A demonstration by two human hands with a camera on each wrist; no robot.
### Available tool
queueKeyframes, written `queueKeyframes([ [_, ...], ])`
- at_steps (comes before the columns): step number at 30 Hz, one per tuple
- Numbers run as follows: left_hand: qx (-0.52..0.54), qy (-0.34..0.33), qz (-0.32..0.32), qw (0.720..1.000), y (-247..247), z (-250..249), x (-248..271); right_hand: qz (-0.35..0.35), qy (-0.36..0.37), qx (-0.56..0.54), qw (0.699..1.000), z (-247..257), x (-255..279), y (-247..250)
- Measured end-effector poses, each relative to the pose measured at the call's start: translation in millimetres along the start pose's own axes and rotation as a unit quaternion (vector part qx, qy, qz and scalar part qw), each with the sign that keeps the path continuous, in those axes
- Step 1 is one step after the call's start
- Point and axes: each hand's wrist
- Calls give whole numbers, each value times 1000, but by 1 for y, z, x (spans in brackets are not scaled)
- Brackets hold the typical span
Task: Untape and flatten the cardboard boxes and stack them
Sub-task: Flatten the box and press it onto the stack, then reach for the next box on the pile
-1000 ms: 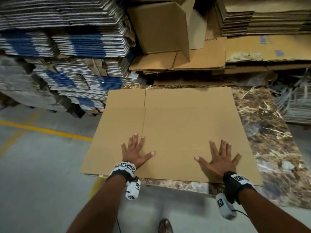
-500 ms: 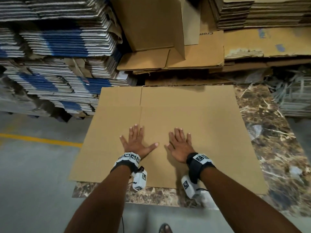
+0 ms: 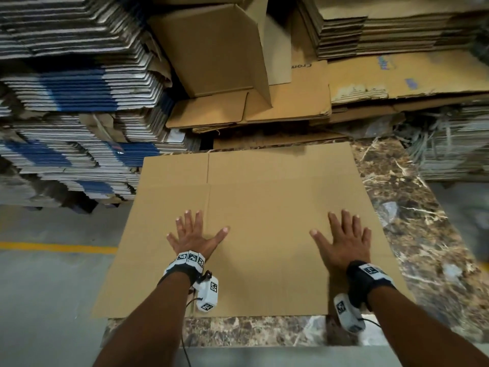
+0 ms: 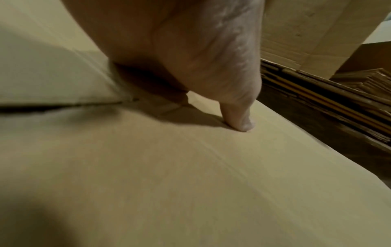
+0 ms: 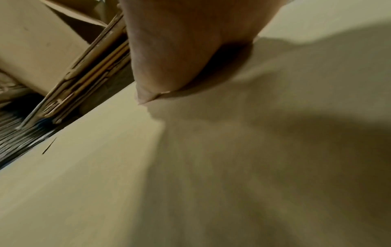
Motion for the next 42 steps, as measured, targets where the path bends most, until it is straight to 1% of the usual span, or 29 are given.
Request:
queueKeyframes([
  [3,-13,-6,59,998,20,-1,0,72,3,14,997,-6,-11,10],
  [5,33,-9,114,993,46,0,-1,109,6,21,994,-5,-19,22],
  [6,80,-2,128,989,57,0,-2,109,7,10,994,-6,-22,29],
  [8,158,6,112,981,79,-2,1,79,4,-33,996,-8,-23,46],
  [10,205,-22,110,972,99,-12,9,44,1,-89,995,-6,-17,69],
  [13,320,-51,126,938,134,-41,44,17,22,-131,991,6,-5,113],
  [15,370,-84,104,919,166,-62,71,-6,54,-137,989,15,1,149],
  [17,407,-120,63,903,198,-83,95,-33,94,-155,983,24,9,191],
  [20,465,-166,-1,869,248,-115,131,-69,142,-226,961,36,19,255],
  [22,485,-198,-45,851,283,-134,156,-100,173,-260,945,44,23,297],
  [23,481,-212,-68,848,300,-141,166,-114,186,-275,936,48,25,318],
  [25,482,-240,-115,835,332,-155,187,-141,224,-303,916,58,28,358],
  [27,495,-260,-169,811,363,-166,201,-162,263,-342,887,70,30,397],
  [30,520,-277,-269,762,409,-178,214,-203,321,-389,839,95,32,452],
  [32,531,-275,-315,737,437,-182,215,-222,352,-402,816,116,25,483],
  [34,534,-260,-340,729,461,-184,205,-237,370,-401,804,138,11,506],
  [36,531,-239,-358,730,477,-186,191,-240,374,-403,800,161,-5,520],
  [39,548,-192,-346,737,490,-187,147,-269,368,-404,793,193,-37,525],
  [42,575,-168,-306,740,497,-185,92,-258,343,-416,802,227,-72,519],
])
Point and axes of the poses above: each hand's wrist, its own x-axis away from the middle knuckle, its own y-axis out of the back of the hand, z = x × y, and after that the axes turned 3 degrees about y, right-handed
